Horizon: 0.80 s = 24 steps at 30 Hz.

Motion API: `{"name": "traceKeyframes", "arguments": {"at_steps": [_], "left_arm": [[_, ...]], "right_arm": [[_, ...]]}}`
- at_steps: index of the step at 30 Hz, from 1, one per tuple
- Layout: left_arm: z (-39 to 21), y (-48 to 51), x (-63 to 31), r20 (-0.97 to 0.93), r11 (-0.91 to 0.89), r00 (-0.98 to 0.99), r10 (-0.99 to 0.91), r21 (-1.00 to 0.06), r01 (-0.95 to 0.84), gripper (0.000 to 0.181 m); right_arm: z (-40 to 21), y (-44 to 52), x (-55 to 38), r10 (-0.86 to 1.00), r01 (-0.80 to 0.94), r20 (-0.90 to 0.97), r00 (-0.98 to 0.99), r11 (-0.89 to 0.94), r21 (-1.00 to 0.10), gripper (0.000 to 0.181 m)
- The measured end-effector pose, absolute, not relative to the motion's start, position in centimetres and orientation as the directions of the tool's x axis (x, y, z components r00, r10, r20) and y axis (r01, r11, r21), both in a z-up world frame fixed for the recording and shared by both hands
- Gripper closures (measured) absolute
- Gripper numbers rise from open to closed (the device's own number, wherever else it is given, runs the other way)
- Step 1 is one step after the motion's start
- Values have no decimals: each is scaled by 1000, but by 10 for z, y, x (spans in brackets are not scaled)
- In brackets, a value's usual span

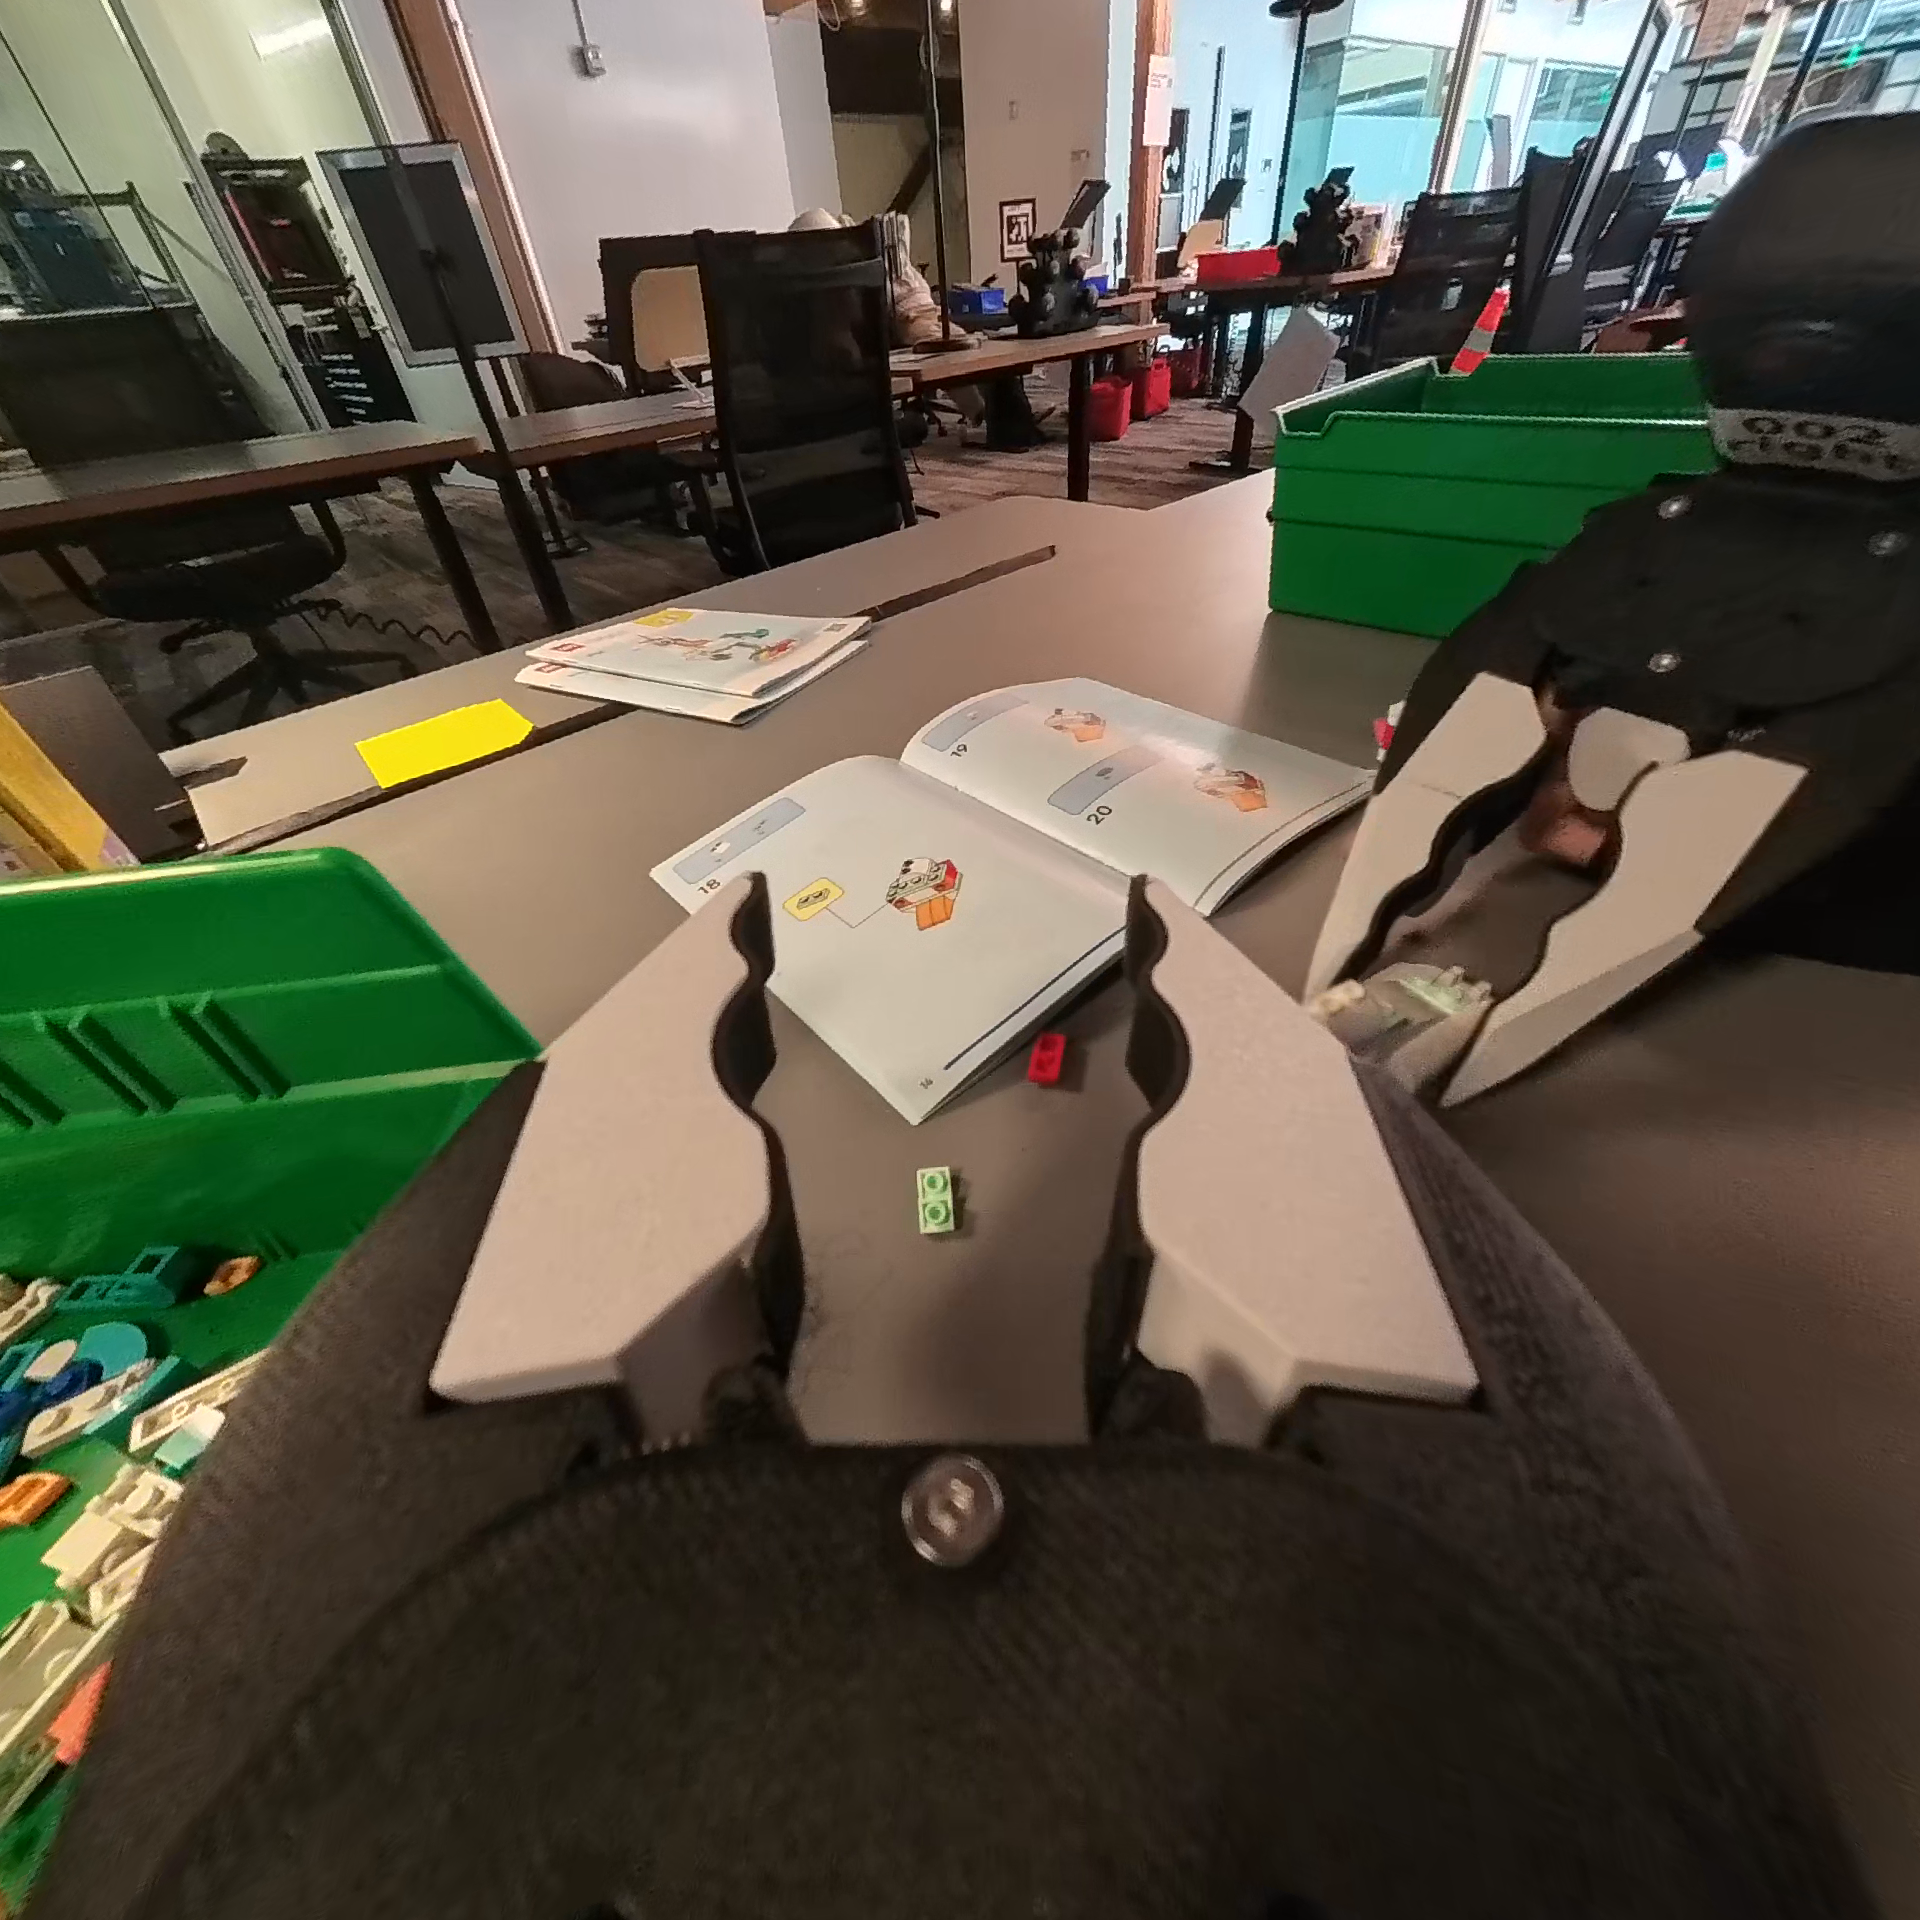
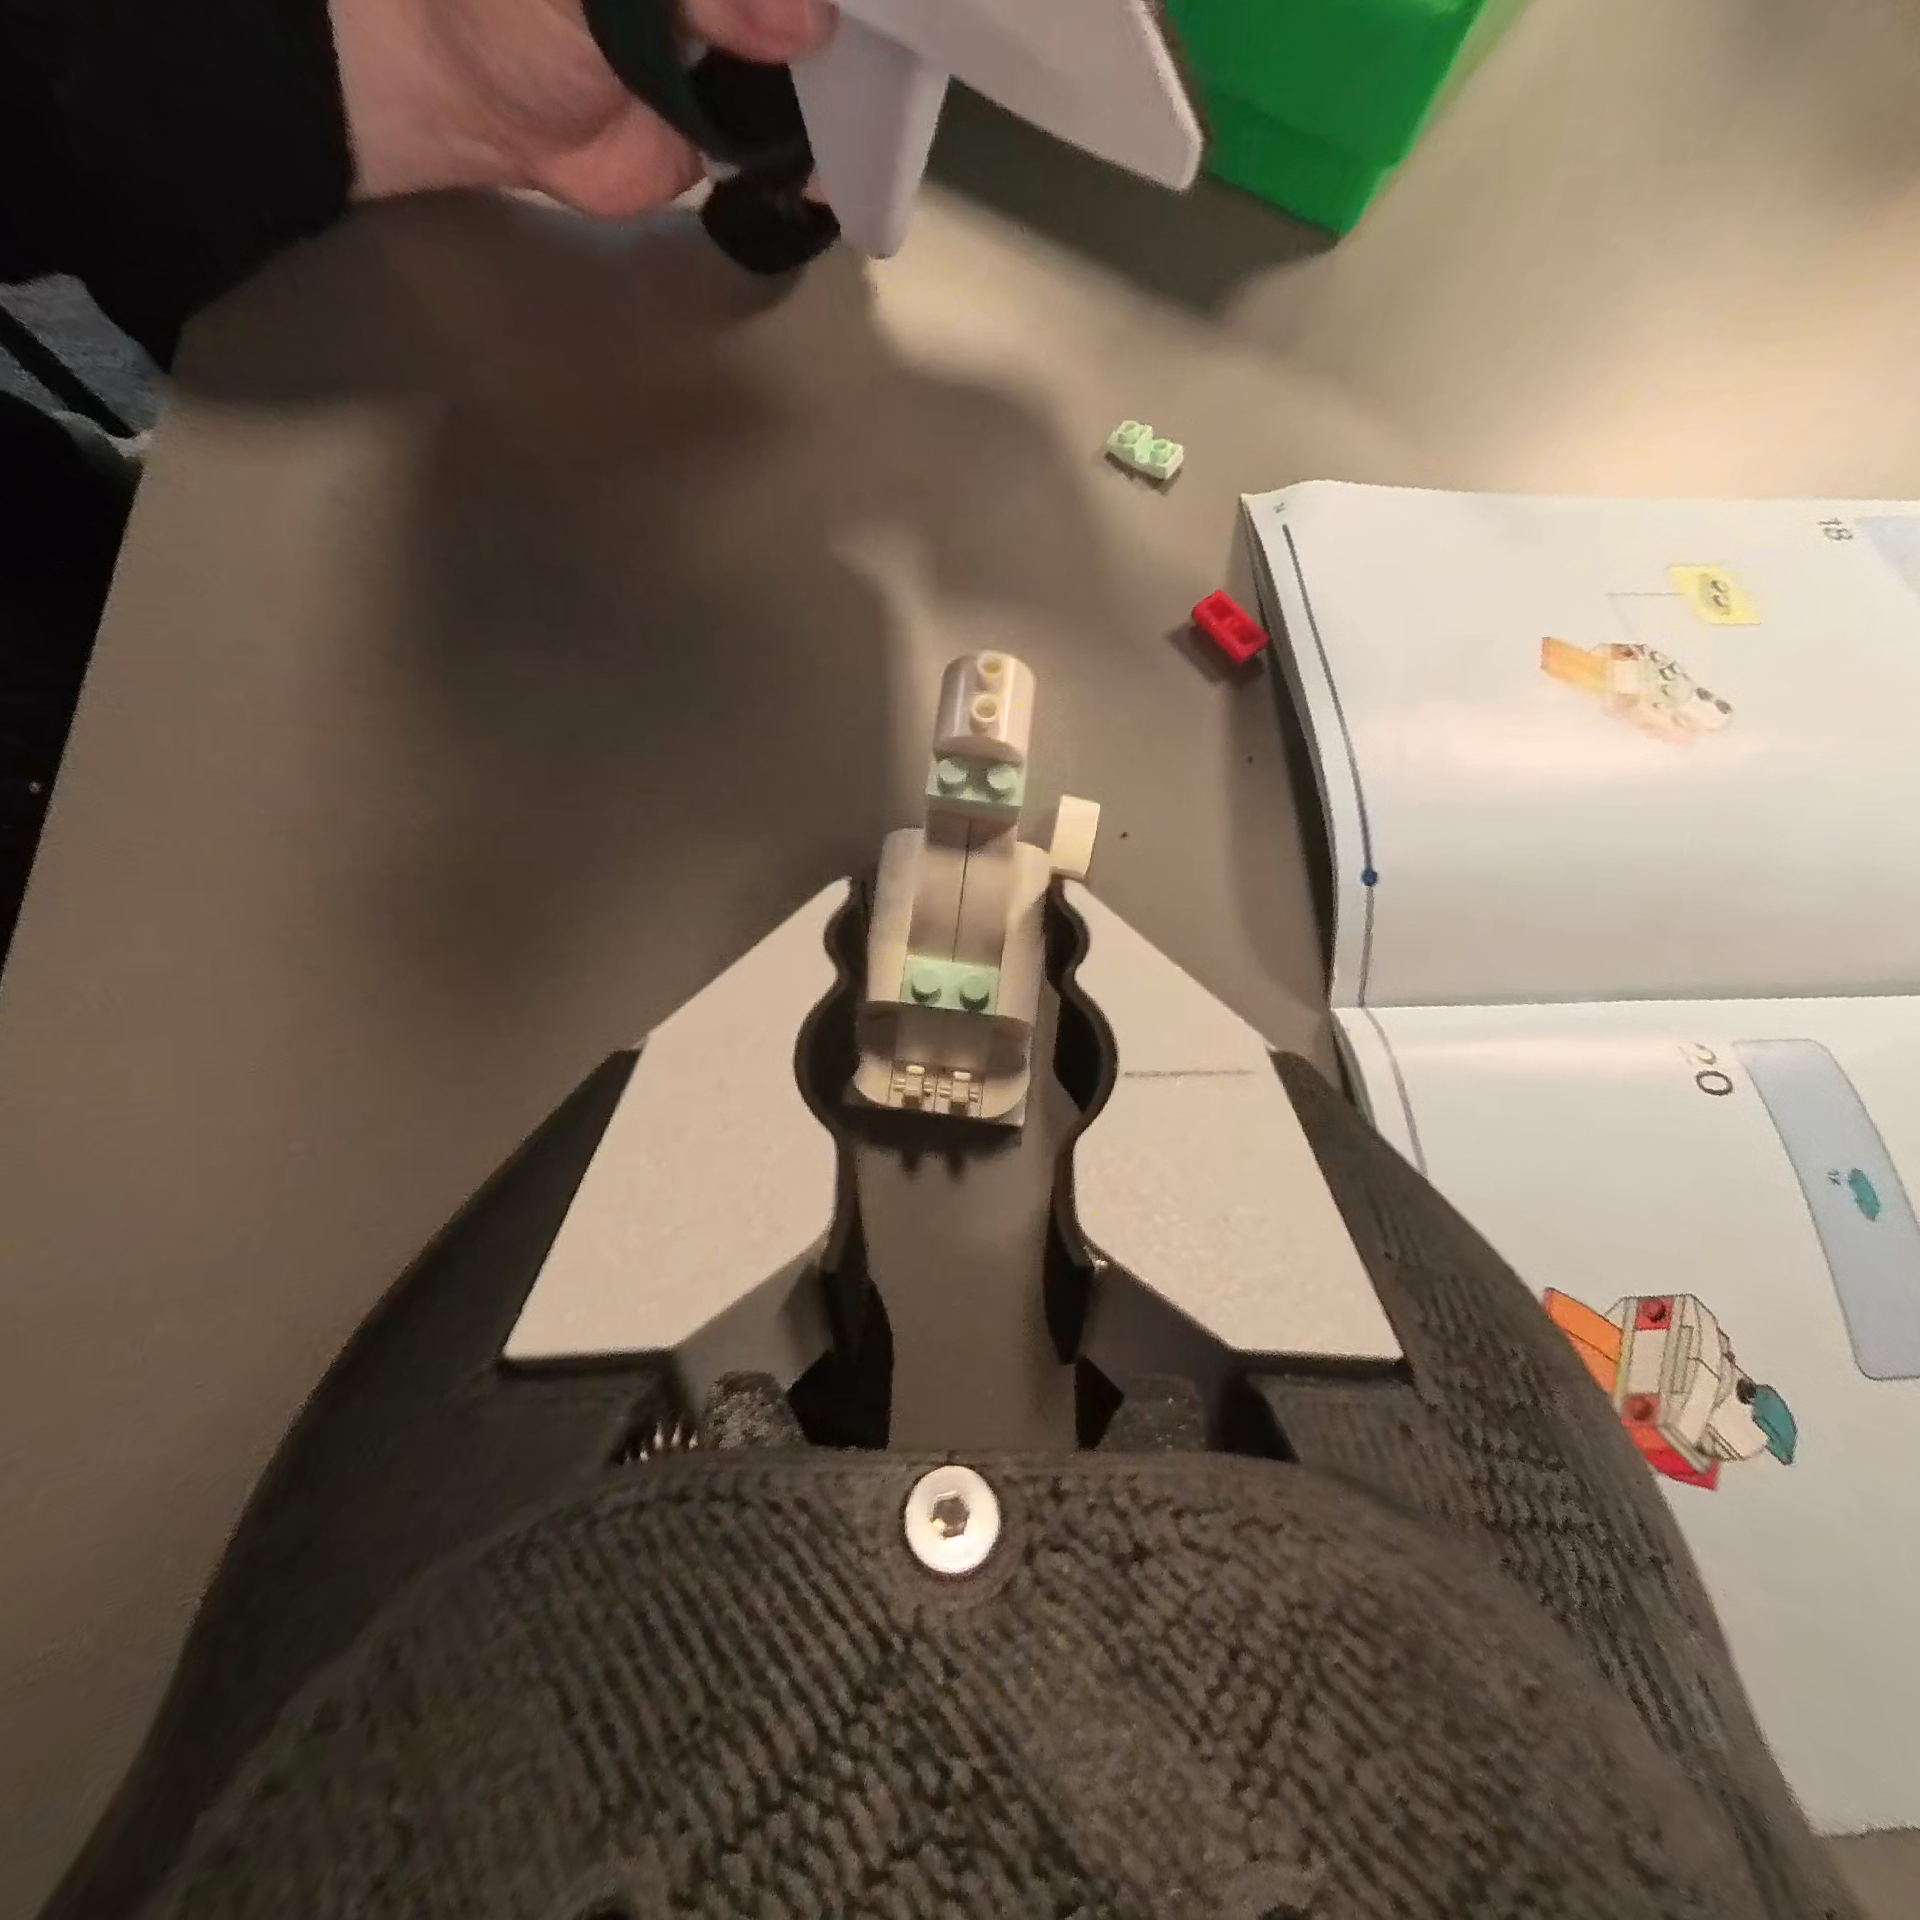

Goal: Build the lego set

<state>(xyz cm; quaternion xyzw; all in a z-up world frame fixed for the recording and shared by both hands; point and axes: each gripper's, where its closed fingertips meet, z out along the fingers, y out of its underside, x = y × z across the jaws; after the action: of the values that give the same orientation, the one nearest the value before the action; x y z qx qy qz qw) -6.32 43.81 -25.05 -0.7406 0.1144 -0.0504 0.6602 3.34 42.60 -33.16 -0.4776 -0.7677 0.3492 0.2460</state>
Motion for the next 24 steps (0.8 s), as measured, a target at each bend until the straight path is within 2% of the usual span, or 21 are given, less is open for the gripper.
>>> {"name": "traceKeyframes", "arguments": {"at_steps": [2,5,8,13,18,24], "left_arm": [[-250,438,-63,-76,-99,969,-236,-990,-102,113],[-245,436,-58,-62,-72,960,-272,-994,-84,113],[-233,427,-34,-25,-4,912,-410,-1000,-30,112],[-222,411,6,55,18,781,-623,-996,85,118],[-225,406,35,154,-58,656,-739,-985,165,129],[-230,409,49,197,-111,627,-754,-978,175,132]], "right_arm": [[-328,423,35,897,552,9,-443,280,-786,149],[-305,417,40,863,448,-63,-501,197,-872,149],[-277,416,47,817,328,-138,-559,66,-942,149],[-248,410,55,755,154,-116,-645,-20,-988,149],[-239,407,56,736,99,-103,-669,-50,-994,150],[-244,413,52,762,141,-131,-634,-52,-989,150]]}}
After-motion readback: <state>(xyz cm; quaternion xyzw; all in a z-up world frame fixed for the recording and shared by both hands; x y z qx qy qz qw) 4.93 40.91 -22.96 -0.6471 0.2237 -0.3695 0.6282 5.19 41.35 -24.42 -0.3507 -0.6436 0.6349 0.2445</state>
